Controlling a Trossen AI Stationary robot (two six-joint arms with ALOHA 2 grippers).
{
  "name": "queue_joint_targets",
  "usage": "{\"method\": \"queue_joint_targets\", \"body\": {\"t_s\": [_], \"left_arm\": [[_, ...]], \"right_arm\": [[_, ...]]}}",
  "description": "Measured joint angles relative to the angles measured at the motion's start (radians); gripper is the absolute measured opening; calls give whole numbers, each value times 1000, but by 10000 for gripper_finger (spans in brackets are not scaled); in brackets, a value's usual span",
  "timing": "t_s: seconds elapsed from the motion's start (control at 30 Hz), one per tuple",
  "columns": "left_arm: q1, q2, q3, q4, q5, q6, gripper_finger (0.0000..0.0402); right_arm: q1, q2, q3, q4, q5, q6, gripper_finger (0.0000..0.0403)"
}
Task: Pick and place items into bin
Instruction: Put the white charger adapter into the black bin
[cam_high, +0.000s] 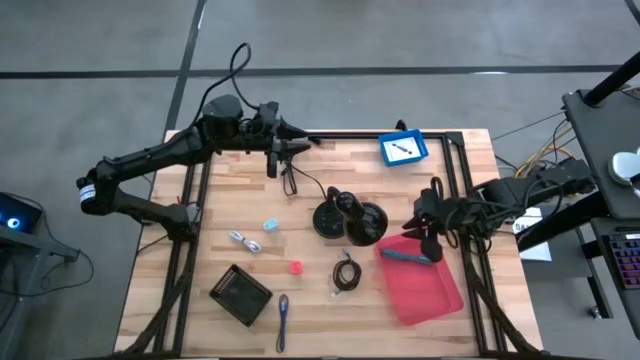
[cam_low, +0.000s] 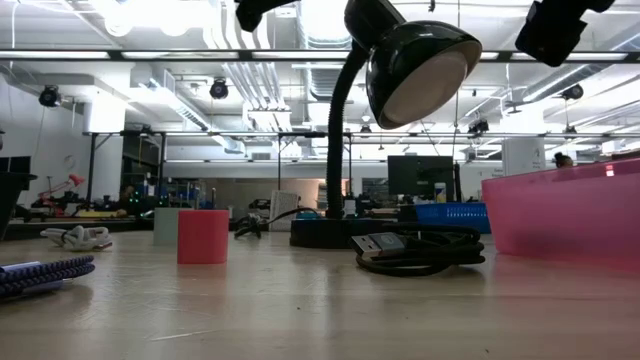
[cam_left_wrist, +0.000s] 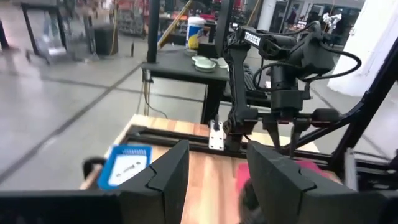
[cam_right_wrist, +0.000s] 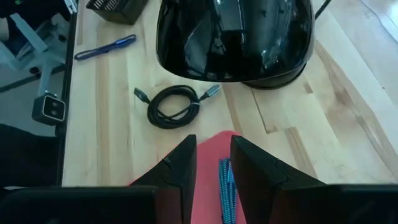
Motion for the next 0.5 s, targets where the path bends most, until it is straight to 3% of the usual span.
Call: {"method": "queue_joint_targets", "body": {"t_s": [0.17,0.5], "left_arm": [[0,-9,0,-114,34,-83,147],[-1,-54,0,-543,89,-170,147]], "right_arm": [[0,3,-1,-1,0,2,87],[0,12,-9,-4,0,0,74]]}}
